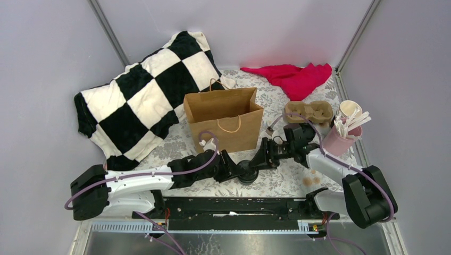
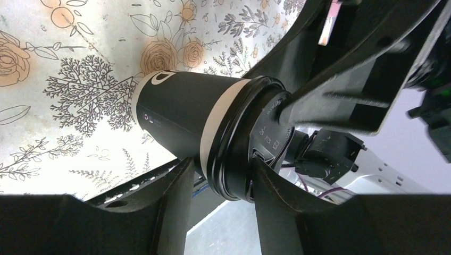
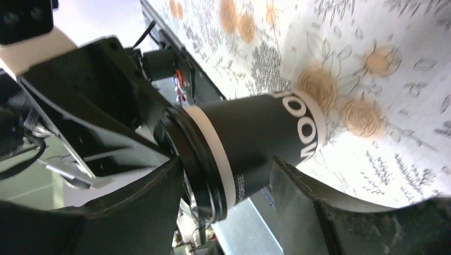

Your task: Pack the takeout coffee

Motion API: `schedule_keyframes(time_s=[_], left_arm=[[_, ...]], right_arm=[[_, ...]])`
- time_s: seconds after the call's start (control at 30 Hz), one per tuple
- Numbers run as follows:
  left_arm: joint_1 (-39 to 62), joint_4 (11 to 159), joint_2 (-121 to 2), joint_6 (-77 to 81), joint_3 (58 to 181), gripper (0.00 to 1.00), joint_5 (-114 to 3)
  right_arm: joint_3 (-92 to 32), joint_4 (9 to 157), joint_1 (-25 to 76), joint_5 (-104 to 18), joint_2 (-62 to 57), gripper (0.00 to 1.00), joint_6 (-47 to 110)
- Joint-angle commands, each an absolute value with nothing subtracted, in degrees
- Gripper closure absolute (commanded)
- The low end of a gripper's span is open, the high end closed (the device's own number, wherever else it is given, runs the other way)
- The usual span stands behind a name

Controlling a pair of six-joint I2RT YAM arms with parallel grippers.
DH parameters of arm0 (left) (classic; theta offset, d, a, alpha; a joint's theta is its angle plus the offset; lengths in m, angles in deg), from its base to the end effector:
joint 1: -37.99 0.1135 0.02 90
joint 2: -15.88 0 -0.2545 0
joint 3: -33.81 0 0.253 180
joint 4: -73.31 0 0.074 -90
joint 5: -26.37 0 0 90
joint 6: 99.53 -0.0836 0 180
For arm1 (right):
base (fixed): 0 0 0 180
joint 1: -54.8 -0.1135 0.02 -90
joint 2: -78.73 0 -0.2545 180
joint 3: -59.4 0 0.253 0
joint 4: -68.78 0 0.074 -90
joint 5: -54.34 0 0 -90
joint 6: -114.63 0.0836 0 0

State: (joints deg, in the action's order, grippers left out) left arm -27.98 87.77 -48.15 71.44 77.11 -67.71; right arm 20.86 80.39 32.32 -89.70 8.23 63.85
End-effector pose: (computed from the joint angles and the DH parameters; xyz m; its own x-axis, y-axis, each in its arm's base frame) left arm 0.1169 -0.2476 0.1620 -0.9132 -0.3710 -0.1688 -0.0925 0.5919 -0.8007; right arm 0.1949 0.1539 0.1346 -0.9780 -0.0029 -0.2086 -0.1911 0.4133 0.8903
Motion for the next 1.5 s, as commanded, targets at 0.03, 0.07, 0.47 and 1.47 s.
schedule_keyframes(time_s=[0.03, 0.07, 0.47, 1.47], left_arm=[[-28.14, 98.33, -48.93, 66.64, 82.22, 0.47, -66.41], [-28.16, 98.37, -48.63, 66.37, 82.87, 0.46, -66.25], [-28.27, 97.23, -44.62, 66.38, 82.59, 0.26, -66.55], [-22.1, 87.3, -45.28, 68.53, 76.4, 0.35, -65.64]], right_arm=[[14.12, 88.31, 31.97, -88.21, 0.53, 0.38, 58.62], [14.76, 85.61, 32.0, -90.12, -0.74, 0.41, 60.36], [6.69, 102.05, 31.87, -86.56, 3.89, 0.29, 53.74], [22.91, 84.67, 26.2, -94.39, 13.23, 0.2, 67.72]])
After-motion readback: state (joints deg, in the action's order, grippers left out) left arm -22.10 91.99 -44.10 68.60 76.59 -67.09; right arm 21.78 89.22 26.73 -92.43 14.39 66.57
